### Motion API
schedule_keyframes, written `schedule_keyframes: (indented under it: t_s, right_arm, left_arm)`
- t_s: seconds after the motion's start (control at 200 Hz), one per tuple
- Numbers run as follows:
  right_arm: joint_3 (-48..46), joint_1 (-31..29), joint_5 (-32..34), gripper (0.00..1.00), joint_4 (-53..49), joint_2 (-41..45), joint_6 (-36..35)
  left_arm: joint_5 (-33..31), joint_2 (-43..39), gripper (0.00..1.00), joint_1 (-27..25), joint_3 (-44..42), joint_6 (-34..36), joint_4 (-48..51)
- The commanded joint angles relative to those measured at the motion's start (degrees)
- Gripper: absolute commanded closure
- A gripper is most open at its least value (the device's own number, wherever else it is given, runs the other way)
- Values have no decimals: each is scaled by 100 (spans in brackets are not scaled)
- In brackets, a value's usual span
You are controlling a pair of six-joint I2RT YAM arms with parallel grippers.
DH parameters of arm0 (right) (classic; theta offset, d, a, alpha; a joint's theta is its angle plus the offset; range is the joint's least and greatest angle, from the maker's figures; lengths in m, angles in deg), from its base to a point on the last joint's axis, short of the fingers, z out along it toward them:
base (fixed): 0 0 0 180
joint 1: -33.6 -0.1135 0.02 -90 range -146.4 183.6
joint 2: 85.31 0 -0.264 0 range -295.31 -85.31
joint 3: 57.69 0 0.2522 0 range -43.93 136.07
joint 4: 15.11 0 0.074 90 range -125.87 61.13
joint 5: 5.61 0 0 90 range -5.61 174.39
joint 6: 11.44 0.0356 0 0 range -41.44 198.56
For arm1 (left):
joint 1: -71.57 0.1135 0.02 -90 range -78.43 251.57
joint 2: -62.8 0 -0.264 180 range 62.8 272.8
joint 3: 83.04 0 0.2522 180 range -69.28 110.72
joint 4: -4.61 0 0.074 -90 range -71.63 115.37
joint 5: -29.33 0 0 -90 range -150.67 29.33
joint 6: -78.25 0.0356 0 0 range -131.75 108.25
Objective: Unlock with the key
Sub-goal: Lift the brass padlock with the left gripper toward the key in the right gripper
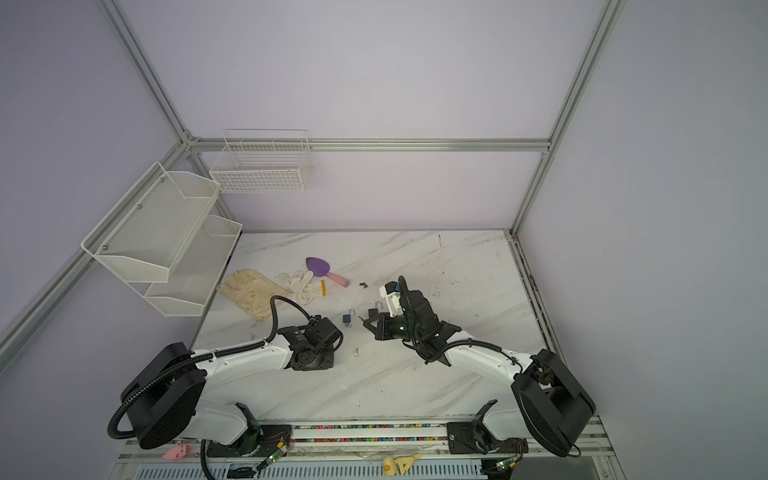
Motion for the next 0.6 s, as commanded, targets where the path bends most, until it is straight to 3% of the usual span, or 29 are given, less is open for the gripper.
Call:
schedule_keyframes:
  t_s: [0.0, 0.28, 0.51, 0.595]
  right_arm:
    - [-112, 1, 12, 100, 168, 124, 4]
    - [108, 1, 306, 100, -264, 203, -154]
    - [334, -8, 839, 100, -1007, 499, -452]
    - [454, -55, 1097, 100, -1305, 577, -519]
  left_arm:
    - [241, 204, 74, -30, 4, -142, 81]
    - [132, -254, 85, -46, 44, -477, 96]
    - [-96, -1162, 100, -50, 118, -1385, -405]
    - [-64, -1405, 100, -44, 148, -1697, -801]
